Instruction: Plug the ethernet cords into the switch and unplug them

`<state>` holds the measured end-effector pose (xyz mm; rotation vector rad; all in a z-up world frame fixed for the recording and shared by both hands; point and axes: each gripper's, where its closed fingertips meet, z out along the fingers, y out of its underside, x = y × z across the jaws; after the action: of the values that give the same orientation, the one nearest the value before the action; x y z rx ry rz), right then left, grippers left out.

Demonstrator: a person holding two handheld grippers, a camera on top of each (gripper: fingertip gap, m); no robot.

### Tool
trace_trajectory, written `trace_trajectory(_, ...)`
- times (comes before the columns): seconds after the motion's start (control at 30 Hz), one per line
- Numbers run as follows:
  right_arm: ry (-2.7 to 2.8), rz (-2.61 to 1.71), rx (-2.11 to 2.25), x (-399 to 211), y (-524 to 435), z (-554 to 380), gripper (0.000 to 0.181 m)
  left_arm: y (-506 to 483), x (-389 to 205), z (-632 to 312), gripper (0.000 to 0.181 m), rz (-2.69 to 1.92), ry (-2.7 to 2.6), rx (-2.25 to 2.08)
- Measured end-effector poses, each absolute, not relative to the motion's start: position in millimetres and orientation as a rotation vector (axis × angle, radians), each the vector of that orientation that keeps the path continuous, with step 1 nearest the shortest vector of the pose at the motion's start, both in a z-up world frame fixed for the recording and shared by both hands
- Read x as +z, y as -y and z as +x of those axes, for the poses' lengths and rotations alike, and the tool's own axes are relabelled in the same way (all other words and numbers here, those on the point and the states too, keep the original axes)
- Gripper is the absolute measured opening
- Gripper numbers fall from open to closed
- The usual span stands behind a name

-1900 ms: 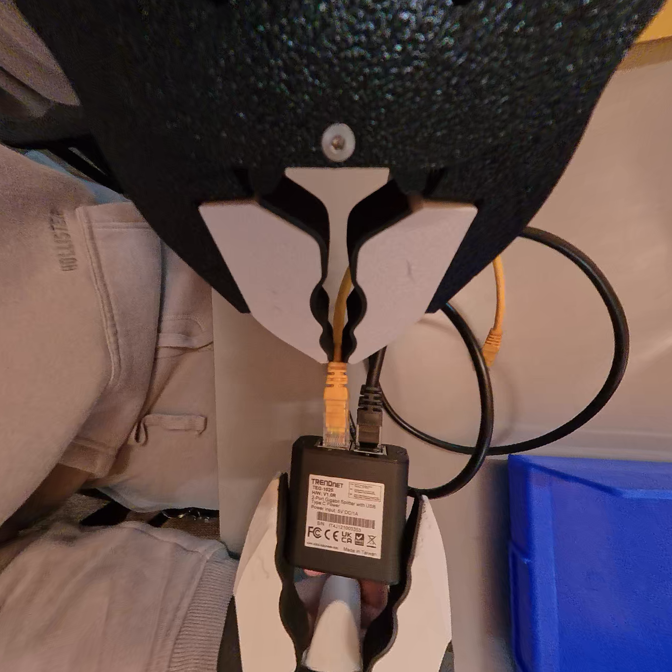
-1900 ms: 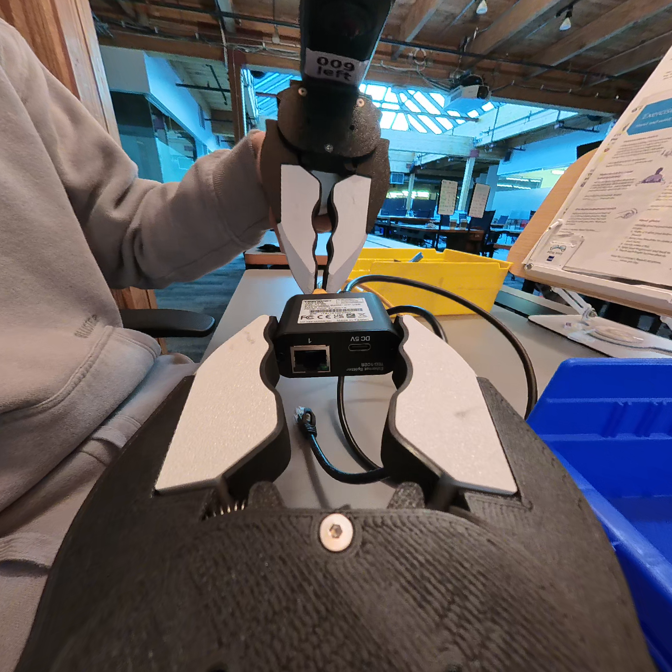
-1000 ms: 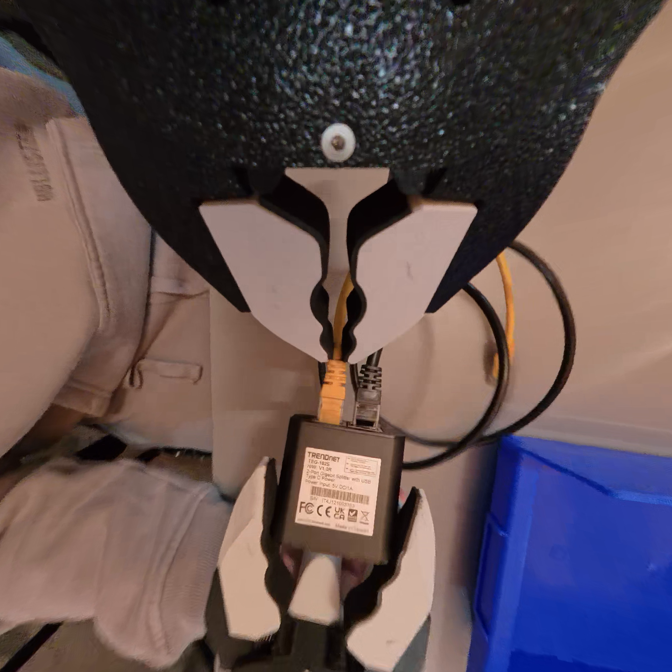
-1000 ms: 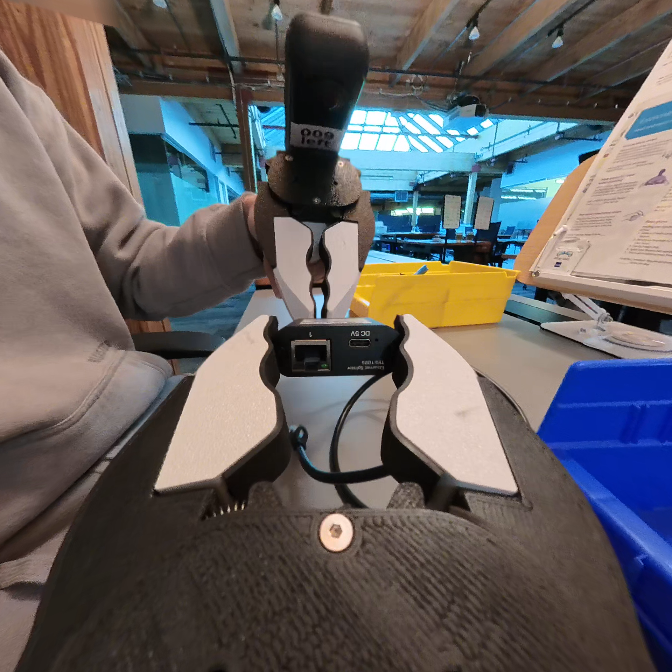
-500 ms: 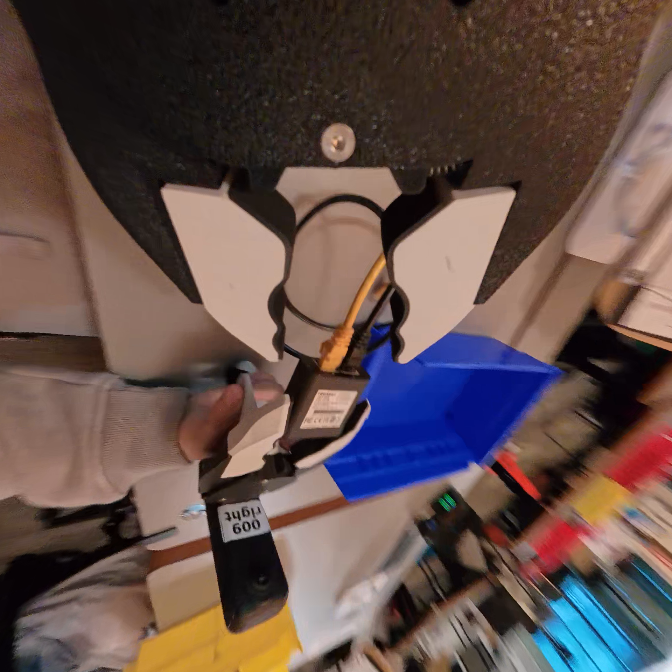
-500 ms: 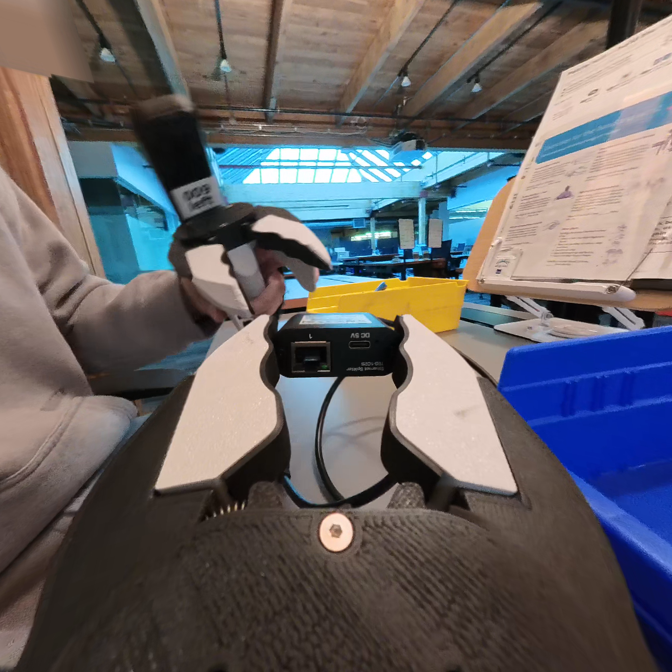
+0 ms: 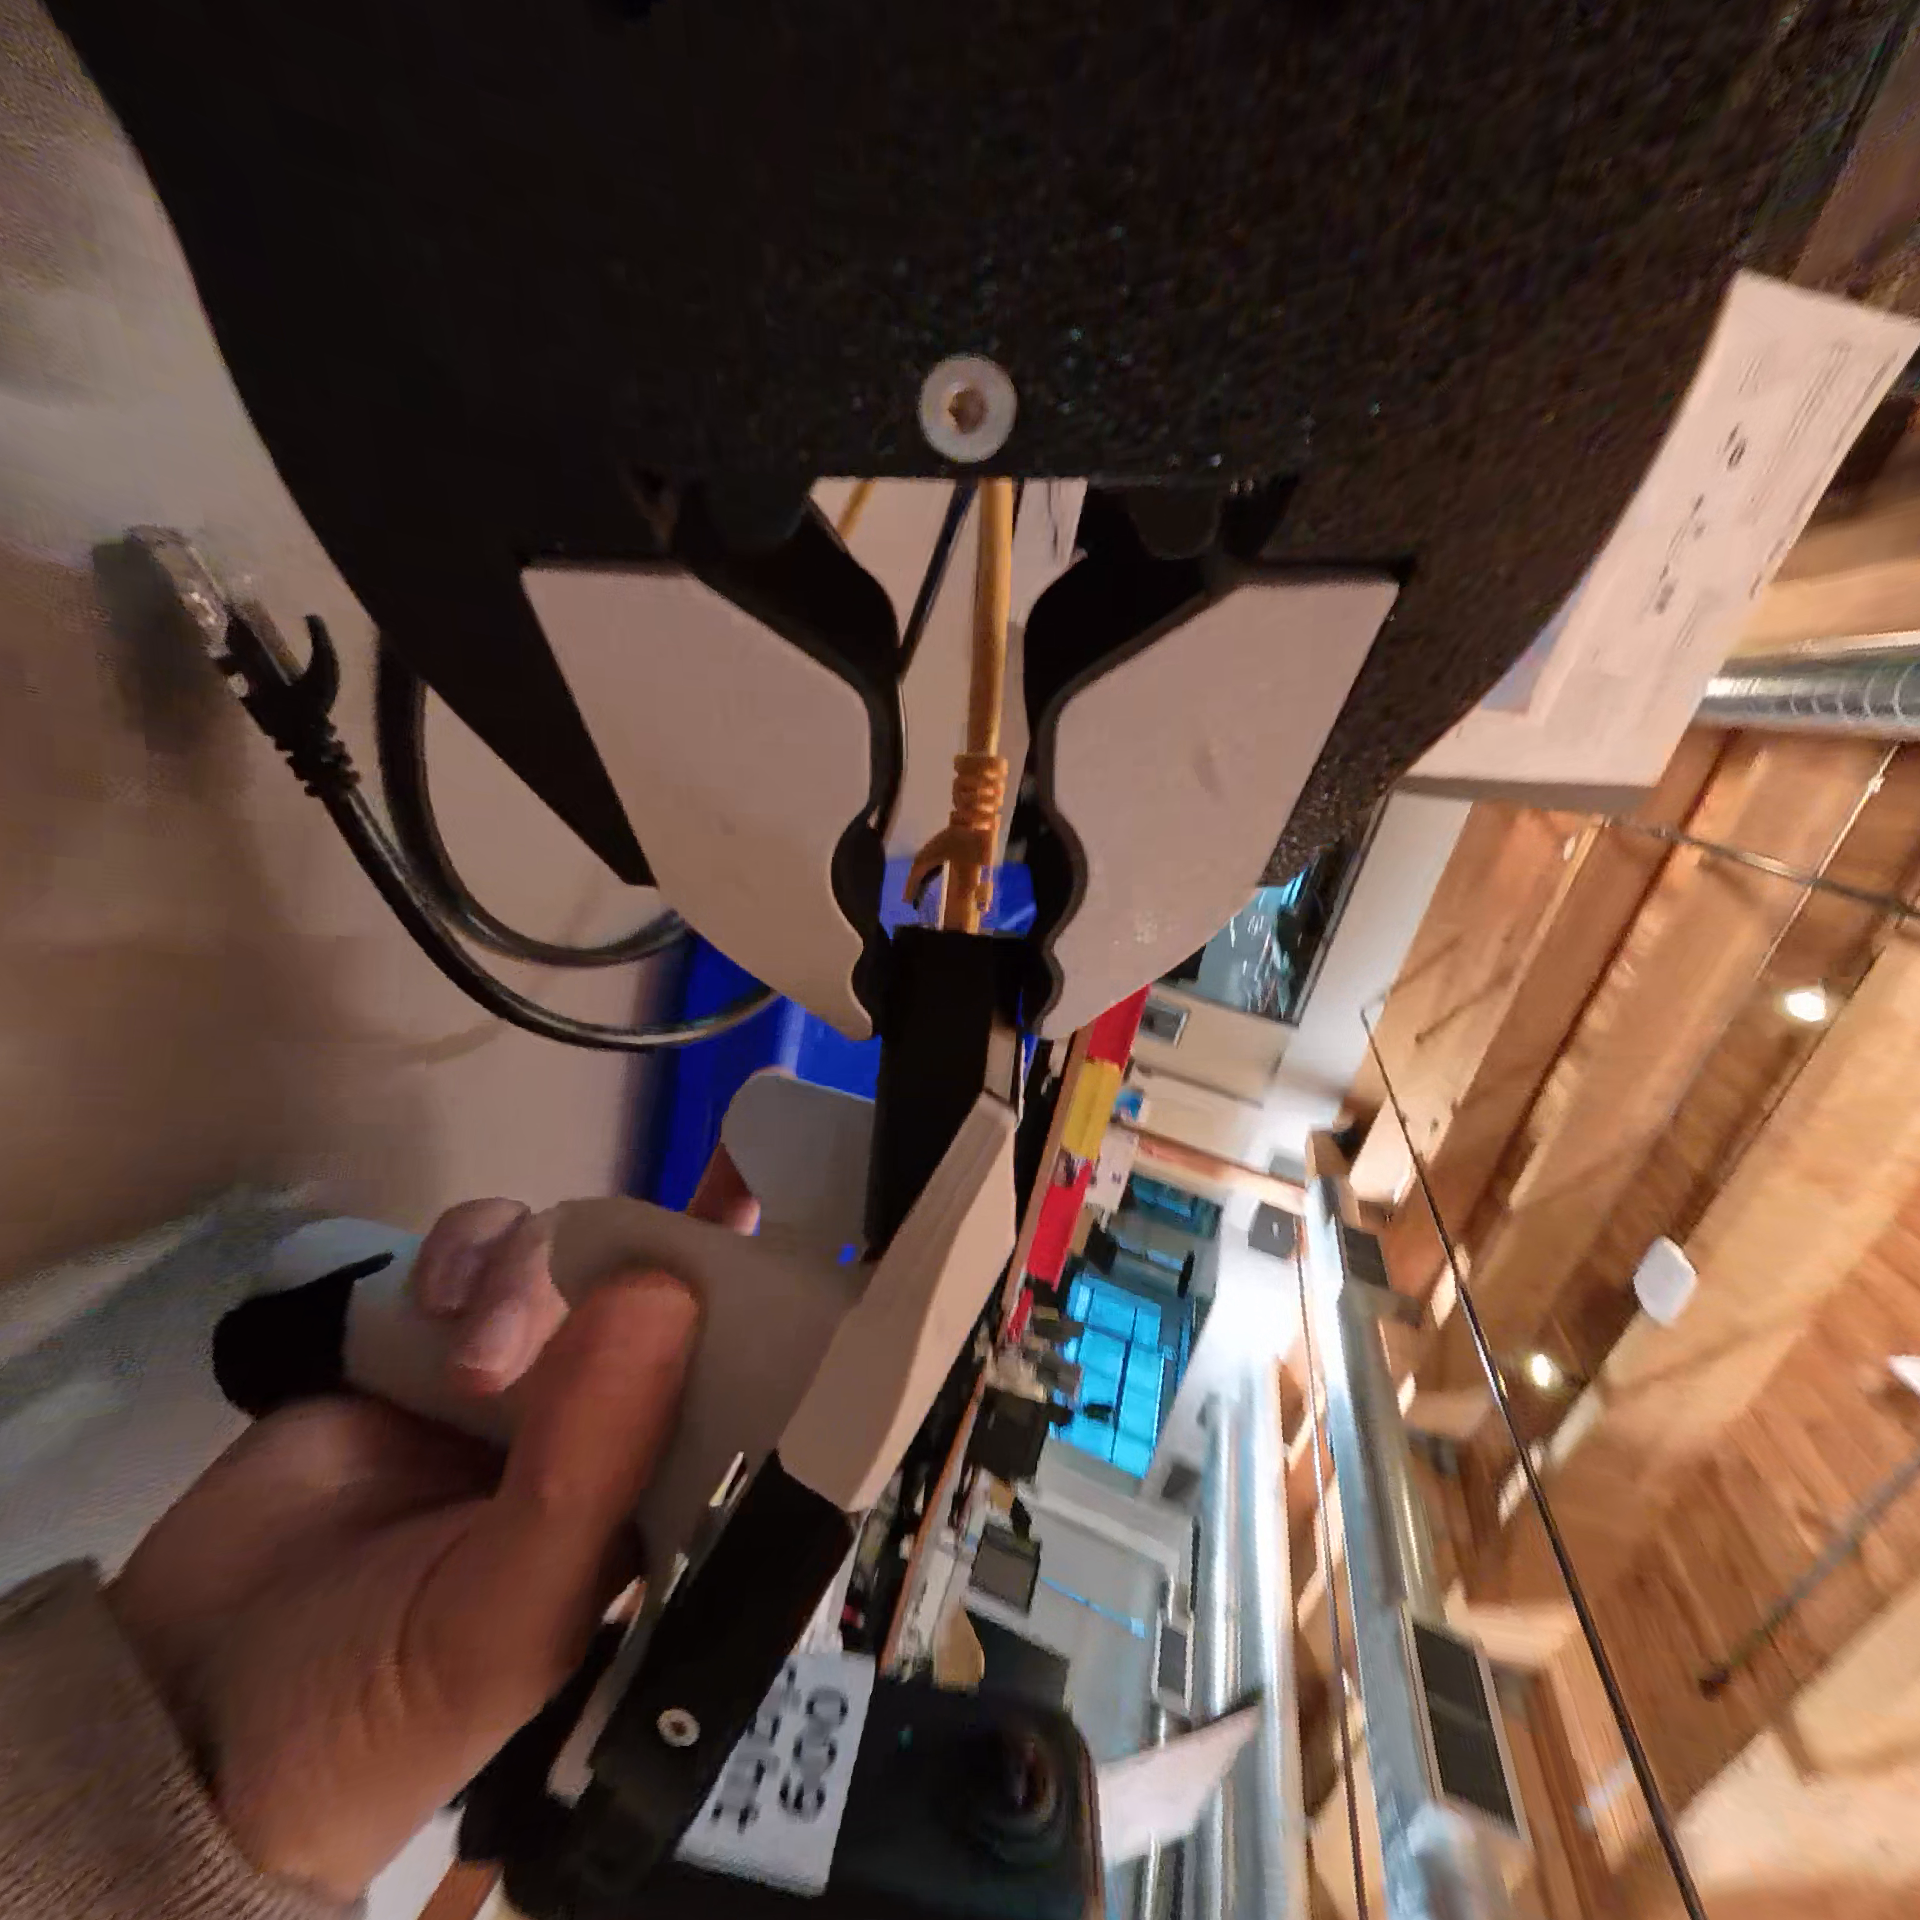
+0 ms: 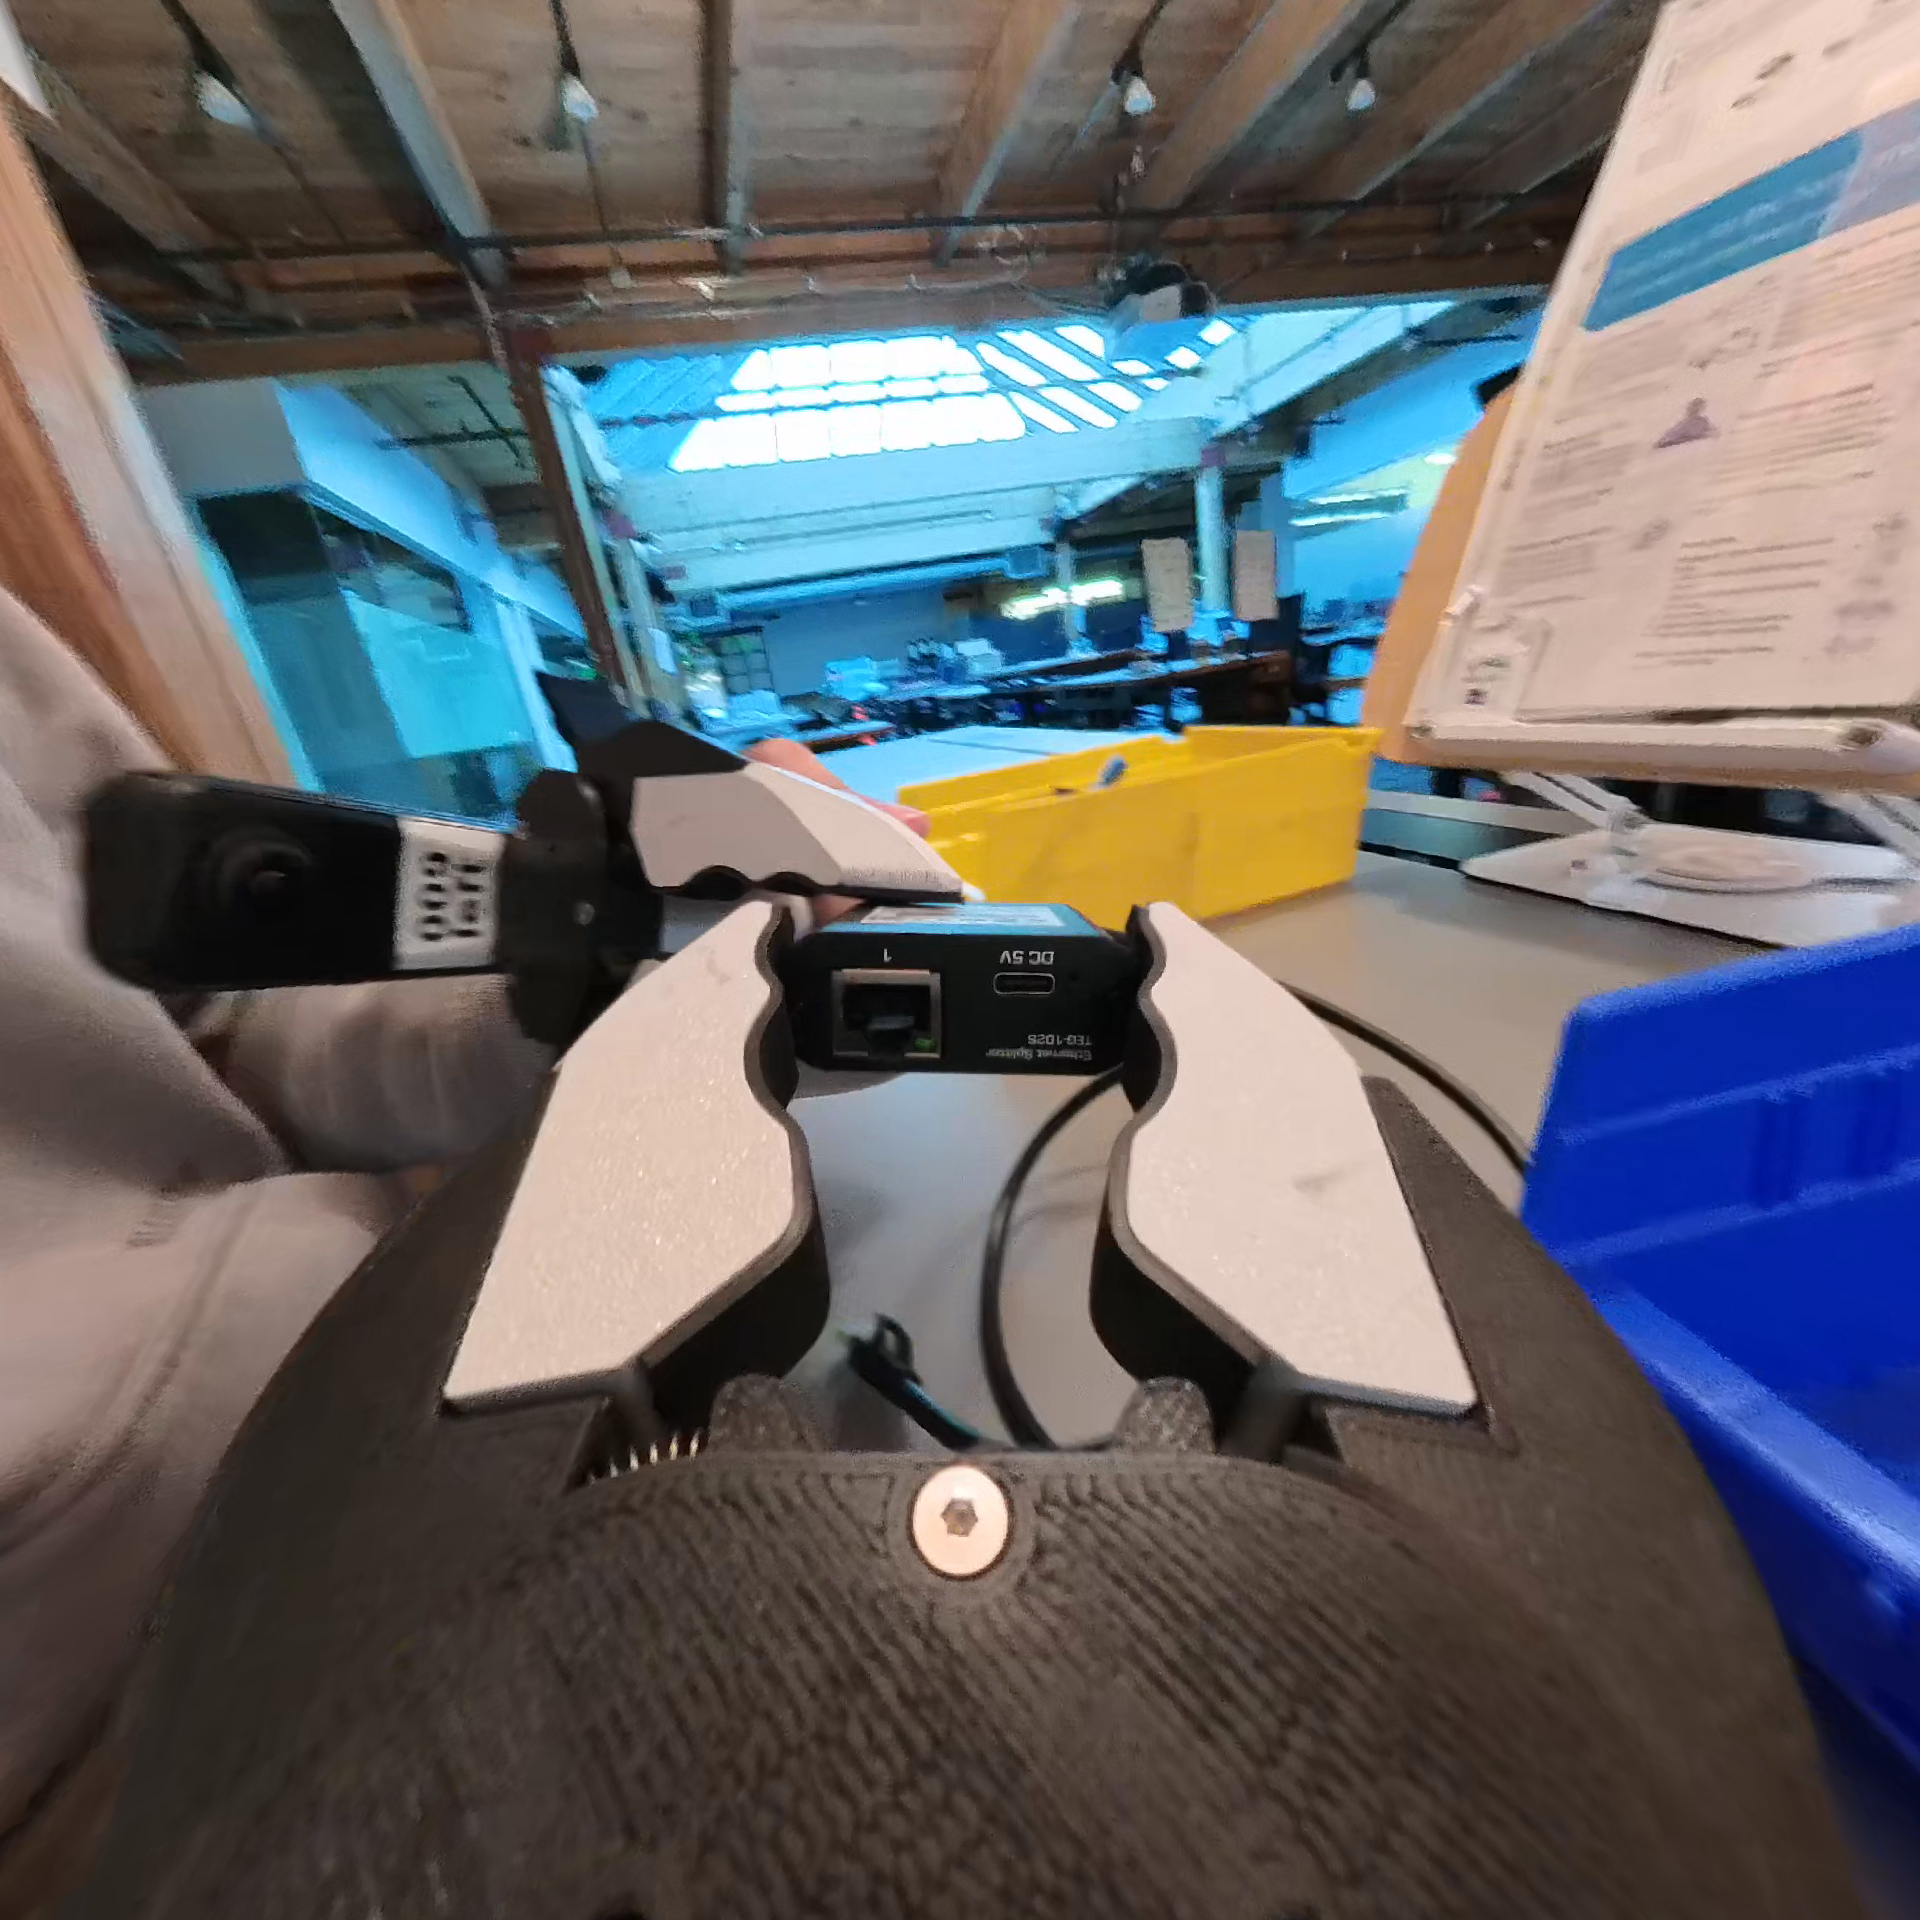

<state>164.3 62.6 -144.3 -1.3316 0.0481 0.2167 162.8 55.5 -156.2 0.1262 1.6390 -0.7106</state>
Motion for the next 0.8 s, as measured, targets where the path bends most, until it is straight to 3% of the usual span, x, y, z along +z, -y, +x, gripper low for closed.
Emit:
trace_trajectory(0.17, -0.062, -1.149, 0.464, -104.9, -46.0, 155.1, 0.077, -54.1, -130.7, 137.7, 0.022, 0.296, -1.596, -0.863)
trace_trajectory(0.3, -0.002, -1.321, 0.597, -120.0, -51.0, 135.1, 0.094, -50.4, -121.6, 118.5, 0.023, 0.487, -1.534, -0.805)
trace_trajectory(0.4, 0.09, -1.302, 0.751, -119.9, -46.3, 114.3, 0.077, -42.2, -128.1, 105.9, 0.023, 0.645, -1.546, -0.746)
trace_trajectory(0.8, 0.369, -1.327, 0.679, -135.1, -49.9, 99.6, 0.064, -42.0, -142.7, 98.8, 0.023, 0.82, -1.563, -0.811)
